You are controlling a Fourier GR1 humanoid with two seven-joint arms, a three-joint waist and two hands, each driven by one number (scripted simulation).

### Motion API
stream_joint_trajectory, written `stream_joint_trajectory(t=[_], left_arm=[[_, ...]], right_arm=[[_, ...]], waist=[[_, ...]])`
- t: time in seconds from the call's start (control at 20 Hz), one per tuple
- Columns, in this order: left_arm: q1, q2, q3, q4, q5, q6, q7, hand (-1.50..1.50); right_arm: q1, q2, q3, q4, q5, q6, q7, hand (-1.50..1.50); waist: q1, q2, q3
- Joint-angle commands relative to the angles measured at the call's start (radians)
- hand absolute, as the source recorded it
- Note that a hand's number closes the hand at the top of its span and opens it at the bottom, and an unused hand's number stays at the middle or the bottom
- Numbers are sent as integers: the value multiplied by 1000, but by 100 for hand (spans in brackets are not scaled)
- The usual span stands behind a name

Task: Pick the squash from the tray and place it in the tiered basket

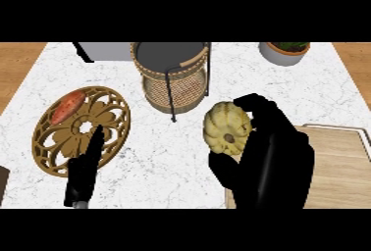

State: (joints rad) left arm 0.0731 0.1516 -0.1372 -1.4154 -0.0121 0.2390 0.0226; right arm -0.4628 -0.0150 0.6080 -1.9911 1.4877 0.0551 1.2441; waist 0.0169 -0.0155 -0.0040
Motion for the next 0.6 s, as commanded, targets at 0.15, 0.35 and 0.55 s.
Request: stream_joint_trajectory(t=[0.15, 0.35, 0.55], left_arm=[[0, 3, -15, 28, -17, -8, 6, 0], [-33, -17, -22, 34, -13, -10, 6, 0], [-34, -27, -27, 50, -16, -10, 4, 0]], right_arm=[[-235, 14, -147, 90, -61, 127, 243, 150], [-345, 14, -250, 207, -112, 123, 243, 150], [-473, 14, -324, 357, -164, 106, 243, 150]], waist=[[28, 12, -1], [35, 18, -1], [53, 22, -1]])
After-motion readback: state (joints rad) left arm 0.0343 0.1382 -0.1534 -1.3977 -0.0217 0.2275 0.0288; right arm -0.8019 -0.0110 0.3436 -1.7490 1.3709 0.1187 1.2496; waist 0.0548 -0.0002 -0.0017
